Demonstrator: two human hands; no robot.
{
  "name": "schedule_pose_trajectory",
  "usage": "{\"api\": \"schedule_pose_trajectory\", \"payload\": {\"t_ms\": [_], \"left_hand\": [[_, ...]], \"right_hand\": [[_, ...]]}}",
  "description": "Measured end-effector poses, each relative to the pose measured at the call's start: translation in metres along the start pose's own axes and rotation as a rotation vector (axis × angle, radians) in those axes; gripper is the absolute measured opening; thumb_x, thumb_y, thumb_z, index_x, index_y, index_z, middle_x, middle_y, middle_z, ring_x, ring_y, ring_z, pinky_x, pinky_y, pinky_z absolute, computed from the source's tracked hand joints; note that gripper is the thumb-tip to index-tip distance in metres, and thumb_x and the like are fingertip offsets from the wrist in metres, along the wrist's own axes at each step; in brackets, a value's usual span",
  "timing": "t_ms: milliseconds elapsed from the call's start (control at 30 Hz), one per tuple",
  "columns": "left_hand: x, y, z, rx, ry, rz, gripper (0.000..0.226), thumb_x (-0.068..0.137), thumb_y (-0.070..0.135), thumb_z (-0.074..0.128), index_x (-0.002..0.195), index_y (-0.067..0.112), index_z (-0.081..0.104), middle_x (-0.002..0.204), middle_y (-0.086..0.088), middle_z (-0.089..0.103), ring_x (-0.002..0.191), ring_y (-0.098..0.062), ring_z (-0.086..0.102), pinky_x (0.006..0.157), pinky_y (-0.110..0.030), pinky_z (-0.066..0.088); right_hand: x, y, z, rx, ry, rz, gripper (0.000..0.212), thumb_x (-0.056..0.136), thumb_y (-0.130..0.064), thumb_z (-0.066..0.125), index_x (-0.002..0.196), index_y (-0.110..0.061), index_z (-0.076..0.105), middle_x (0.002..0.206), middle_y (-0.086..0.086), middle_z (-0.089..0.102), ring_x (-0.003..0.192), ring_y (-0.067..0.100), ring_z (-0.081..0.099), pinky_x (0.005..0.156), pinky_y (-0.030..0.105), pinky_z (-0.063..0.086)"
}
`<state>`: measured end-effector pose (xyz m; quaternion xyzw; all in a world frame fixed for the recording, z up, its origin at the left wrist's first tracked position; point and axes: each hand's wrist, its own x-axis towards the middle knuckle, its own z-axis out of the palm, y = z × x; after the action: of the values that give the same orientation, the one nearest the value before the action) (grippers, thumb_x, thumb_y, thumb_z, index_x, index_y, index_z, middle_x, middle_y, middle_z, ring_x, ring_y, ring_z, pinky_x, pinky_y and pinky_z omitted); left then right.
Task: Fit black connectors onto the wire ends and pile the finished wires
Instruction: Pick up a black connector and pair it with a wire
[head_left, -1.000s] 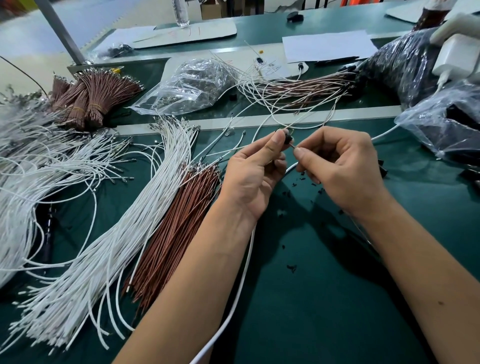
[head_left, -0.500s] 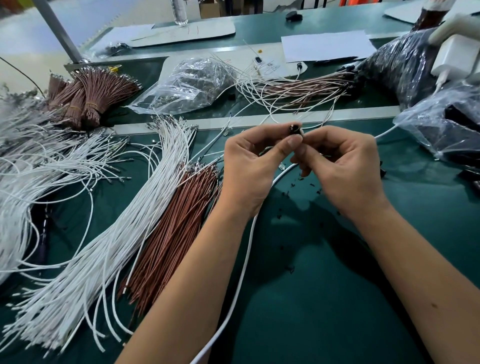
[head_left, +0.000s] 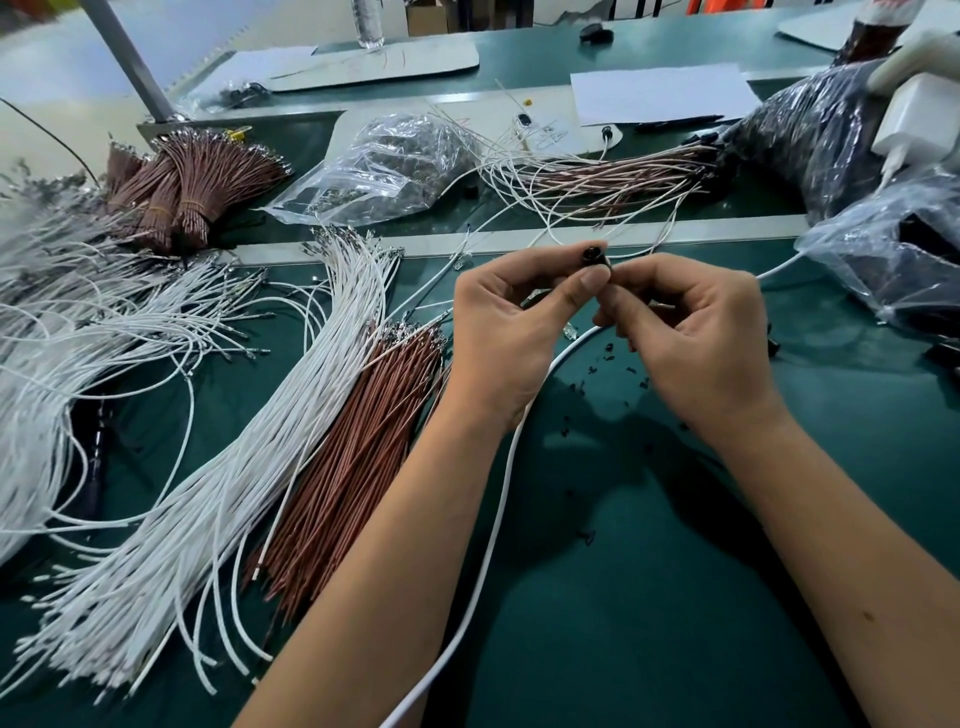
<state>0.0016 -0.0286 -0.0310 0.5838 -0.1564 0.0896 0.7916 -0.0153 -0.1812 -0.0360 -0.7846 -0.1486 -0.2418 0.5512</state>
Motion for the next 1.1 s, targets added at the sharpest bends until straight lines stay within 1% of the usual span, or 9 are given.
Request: {"api": "schedule_pose_trajectory", "payload": {"t_ms": [100,133,300,400,500,633,733,933,1100], "left_hand": [[0.001,0.000,-0.001,-0.007,-0.008,0.007,0.020,0.080,-0.002,0.078,0.095,0.012,0.079,0.097,-0.008,0.078,0.095,-0.022,0.072,0.092,-0.036,0.057],[0.001,0.000,-0.001,-0.009,-0.009,0.008,0.020,0.081,-0.002,0.078,0.094,0.012,0.080,0.097,-0.008,0.078,0.095,-0.022,0.072,0.091,-0.036,0.057],[0.001,-0.001,-0.001,-0.027,0.002,0.005,0.020,0.080,-0.003,0.078,0.094,0.012,0.080,0.095,-0.008,0.078,0.094,-0.021,0.072,0.090,-0.033,0.057],[0.000,-0.002,0.000,-0.060,0.026,-0.011,0.019,0.081,-0.006,0.077,0.095,0.007,0.078,0.094,-0.009,0.077,0.092,-0.022,0.072,0.090,-0.033,0.057],[0.000,-0.002,0.002,-0.089,0.053,-0.028,0.019,0.081,-0.009,0.075,0.095,0.004,0.077,0.092,-0.009,0.077,0.090,-0.020,0.071,0.089,-0.030,0.056],[-0.002,-0.002,0.006,-0.143,0.070,-0.070,0.018,0.084,-0.011,0.072,0.097,0.000,0.074,0.087,-0.004,0.077,0.083,-0.010,0.071,0.078,-0.019,0.054],[-0.003,-0.001,0.008,-0.181,0.087,-0.103,0.016,0.085,-0.010,0.070,0.097,0.001,0.074,0.085,-0.001,0.077,0.080,-0.006,0.071,0.073,-0.016,0.052],[-0.003,0.001,0.010,-0.228,0.103,-0.123,0.017,0.086,-0.011,0.069,0.095,0.003,0.074,0.084,-0.001,0.076,0.079,-0.006,0.070,0.071,-0.015,0.052],[-0.003,0.002,0.010,-0.217,0.112,-0.117,0.018,0.085,-0.012,0.070,0.093,0.004,0.074,0.083,0.000,0.076,0.078,-0.006,0.070,0.071,-0.016,0.052]], "right_hand": [[0.000,-0.001,0.000,-0.077,0.013,-0.040,0.006,0.095,-0.019,0.074,0.100,-0.020,0.078,0.079,-0.009,0.075,0.070,0.010,0.072,0.063,0.026,0.056],[0.000,-0.001,-0.001,-0.104,0.015,-0.054,0.006,0.096,-0.020,0.074,0.100,-0.018,0.078,0.081,-0.008,0.076,0.072,0.011,0.072,0.064,0.027,0.057],[0.001,-0.003,-0.001,-0.205,0.018,-0.102,0.010,0.097,-0.018,0.072,0.103,-0.014,0.080,0.084,-0.008,0.076,0.075,0.009,0.072,0.065,0.018,0.049],[0.001,-0.004,0.000,-0.261,0.031,-0.138,0.011,0.097,-0.014,0.072,0.104,-0.012,0.079,0.085,-0.006,0.075,0.077,0.009,0.070,0.070,0.020,0.051],[0.001,-0.006,0.000,-0.301,0.045,-0.183,0.011,0.097,-0.010,0.071,0.104,-0.008,0.078,0.085,-0.004,0.074,0.080,0.010,0.070,0.075,0.018,0.050],[0.000,-0.008,0.000,-0.329,0.072,-0.230,0.011,0.098,-0.007,0.068,0.103,-0.005,0.078,0.086,-0.002,0.073,0.080,0.011,0.068,0.076,0.016,0.048],[-0.001,-0.009,0.000,-0.351,0.091,-0.263,0.011,0.098,-0.006,0.068,0.102,-0.005,0.078,0.087,-0.001,0.073,0.080,0.012,0.067,0.075,0.017,0.048],[-0.001,-0.009,-0.001,-0.400,0.125,-0.312,0.010,0.099,-0.007,0.069,0.101,-0.004,0.078,0.092,0.003,0.075,0.083,0.017,0.069,0.075,0.022,0.051],[-0.001,-0.008,-0.001,-0.408,0.148,-0.312,0.010,0.098,-0.009,0.069,0.098,-0.004,0.078,0.093,0.003,0.076,0.083,0.015,0.069,0.076,0.018,0.049]]}}
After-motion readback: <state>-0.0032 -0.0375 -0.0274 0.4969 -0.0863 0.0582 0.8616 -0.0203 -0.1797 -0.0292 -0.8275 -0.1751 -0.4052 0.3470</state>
